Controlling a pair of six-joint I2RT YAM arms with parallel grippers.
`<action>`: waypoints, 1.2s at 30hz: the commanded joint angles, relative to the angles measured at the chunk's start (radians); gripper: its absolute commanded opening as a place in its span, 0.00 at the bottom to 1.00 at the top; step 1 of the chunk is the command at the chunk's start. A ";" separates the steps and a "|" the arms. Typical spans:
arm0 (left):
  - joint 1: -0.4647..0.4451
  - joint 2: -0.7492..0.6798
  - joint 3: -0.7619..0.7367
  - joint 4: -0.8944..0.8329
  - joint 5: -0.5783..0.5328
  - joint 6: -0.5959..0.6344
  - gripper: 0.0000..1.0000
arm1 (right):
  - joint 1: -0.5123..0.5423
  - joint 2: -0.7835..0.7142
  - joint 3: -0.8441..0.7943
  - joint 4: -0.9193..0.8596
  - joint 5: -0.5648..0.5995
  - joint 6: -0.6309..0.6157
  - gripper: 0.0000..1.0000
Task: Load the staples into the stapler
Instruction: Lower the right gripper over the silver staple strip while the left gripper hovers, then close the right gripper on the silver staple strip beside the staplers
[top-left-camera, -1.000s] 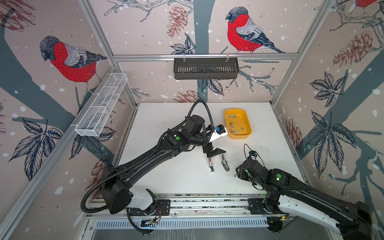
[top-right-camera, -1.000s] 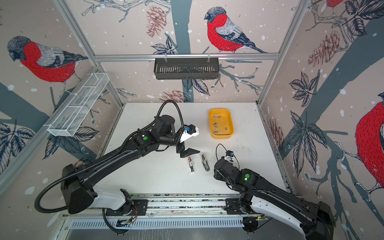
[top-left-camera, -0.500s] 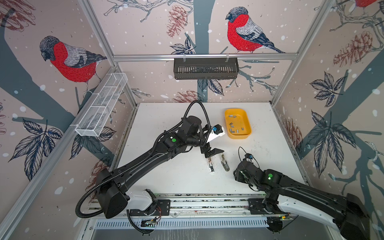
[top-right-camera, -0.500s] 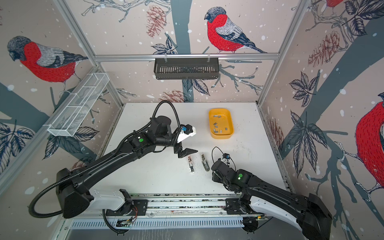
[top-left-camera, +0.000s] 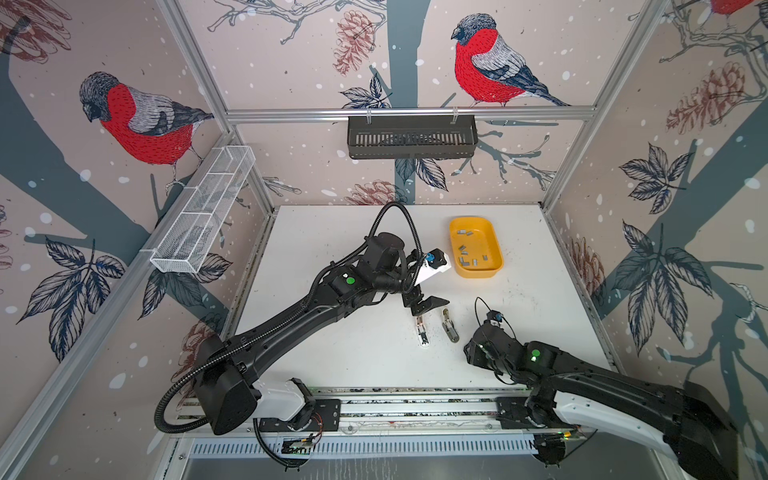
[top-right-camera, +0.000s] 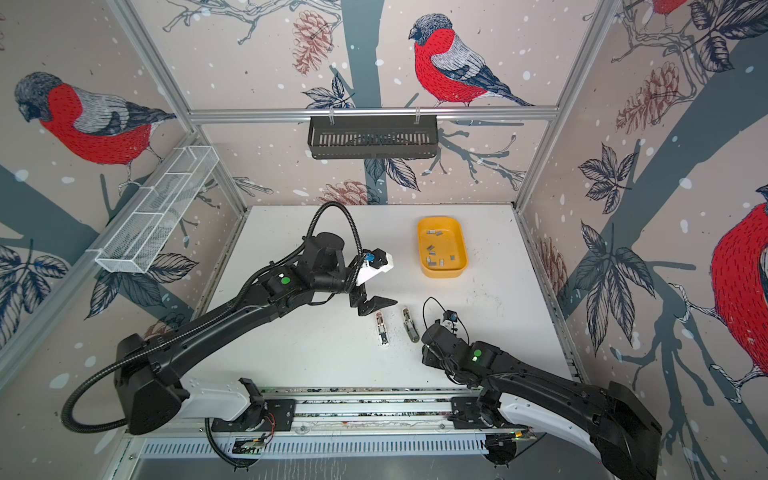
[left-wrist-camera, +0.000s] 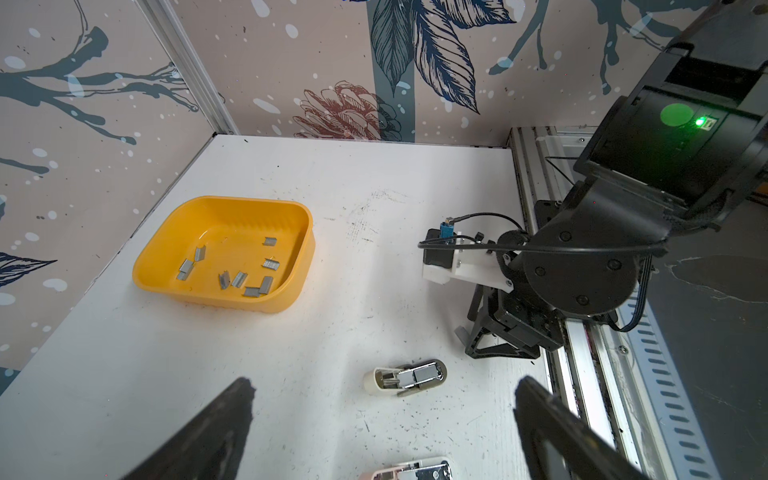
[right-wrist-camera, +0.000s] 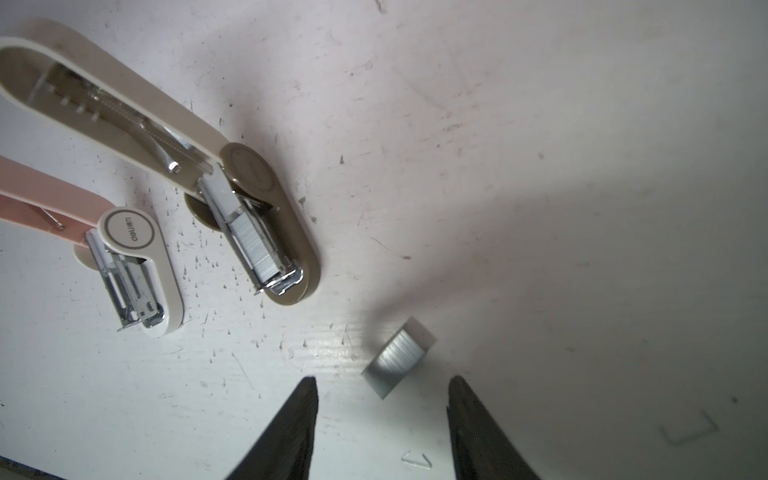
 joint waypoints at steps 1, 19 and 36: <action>-0.002 0.005 0.007 0.028 0.007 0.001 0.97 | 0.001 -0.002 -0.011 0.034 -0.002 0.001 0.52; -0.012 0.025 0.014 0.013 0.009 0.007 0.97 | 0.001 0.076 -0.004 0.137 -0.012 -0.037 0.49; -0.022 0.027 0.019 0.003 -0.005 0.011 0.97 | 0.028 0.101 0.098 -0.104 0.088 -0.024 0.39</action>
